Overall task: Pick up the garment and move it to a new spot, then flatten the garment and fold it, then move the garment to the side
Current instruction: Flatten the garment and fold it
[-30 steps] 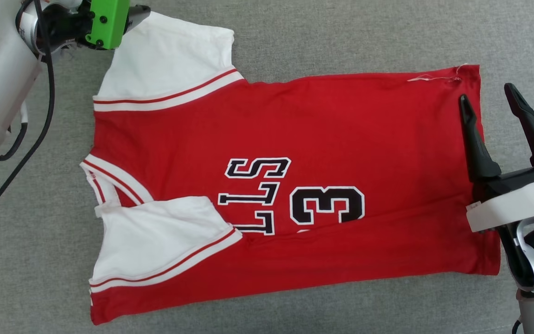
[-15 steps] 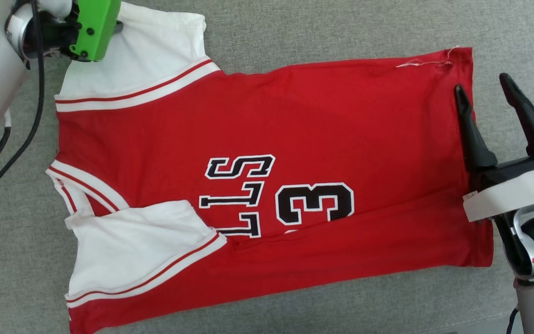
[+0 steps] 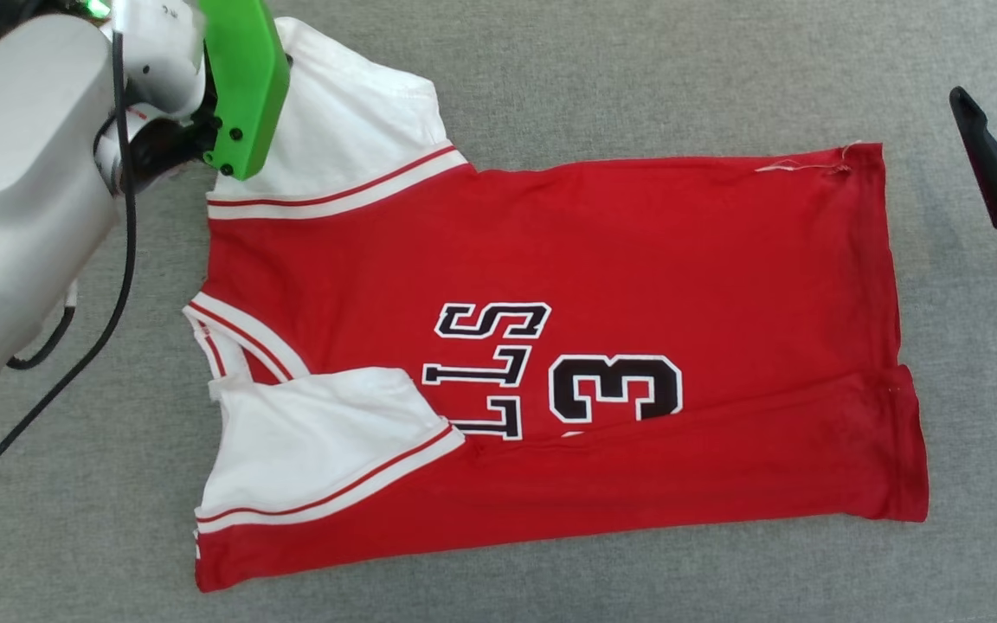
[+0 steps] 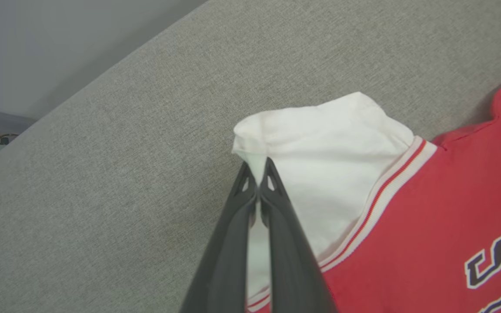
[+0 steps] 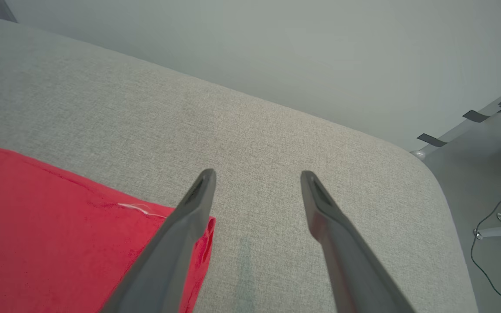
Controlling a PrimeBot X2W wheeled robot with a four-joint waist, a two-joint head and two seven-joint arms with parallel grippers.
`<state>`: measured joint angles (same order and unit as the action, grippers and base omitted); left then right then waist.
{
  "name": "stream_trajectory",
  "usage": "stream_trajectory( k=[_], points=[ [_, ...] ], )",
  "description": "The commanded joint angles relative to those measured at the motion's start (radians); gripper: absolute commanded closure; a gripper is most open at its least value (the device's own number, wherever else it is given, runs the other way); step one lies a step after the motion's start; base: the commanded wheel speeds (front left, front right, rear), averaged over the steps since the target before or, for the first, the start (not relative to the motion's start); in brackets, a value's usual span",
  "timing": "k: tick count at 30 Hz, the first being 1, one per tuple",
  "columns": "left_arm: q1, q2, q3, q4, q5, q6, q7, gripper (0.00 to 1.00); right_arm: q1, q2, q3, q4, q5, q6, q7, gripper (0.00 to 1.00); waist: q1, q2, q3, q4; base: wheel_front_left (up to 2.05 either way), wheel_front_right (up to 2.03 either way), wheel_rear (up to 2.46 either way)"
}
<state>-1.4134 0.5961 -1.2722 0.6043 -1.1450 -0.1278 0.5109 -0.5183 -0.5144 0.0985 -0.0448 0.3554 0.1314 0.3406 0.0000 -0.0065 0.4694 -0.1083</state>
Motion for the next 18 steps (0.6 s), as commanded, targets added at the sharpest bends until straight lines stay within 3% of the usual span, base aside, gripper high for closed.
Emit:
stream_trajectory(
  k=[1,9,13,18],
  points=[
    [0.031,0.004,-0.003,-0.013,0.002,-0.003,-0.027,1.00,-0.035,-0.034,0.030,0.019,0.037,-0.001,0.063,0.00,0.0000,0.0065,-0.062,0.056,0.00,0.00,0.00],
    [0.095,-0.012,-0.005,-0.058,0.013,-0.003,-0.175,1.00,-0.152,-0.204,0.204,0.128,0.264,-0.001,0.489,0.00,0.0000,0.0065,-0.085,0.116,0.00,0.00,0.00],
    [0.113,-0.022,-0.005,-0.067,0.025,-0.003,-0.239,1.00,-0.206,-0.200,0.235,0.196,0.318,-0.001,0.609,0.00,0.0000,0.0065,-0.072,0.139,0.00,0.00,0.00],
    [0.128,-0.027,-0.005,-0.077,0.036,-0.003,-0.293,1.00,-0.264,-0.159,0.241,0.280,0.322,-0.001,0.657,0.00,0.0000,0.0065,-0.048,0.158,0.00,0.00,0.00]
  ],
)
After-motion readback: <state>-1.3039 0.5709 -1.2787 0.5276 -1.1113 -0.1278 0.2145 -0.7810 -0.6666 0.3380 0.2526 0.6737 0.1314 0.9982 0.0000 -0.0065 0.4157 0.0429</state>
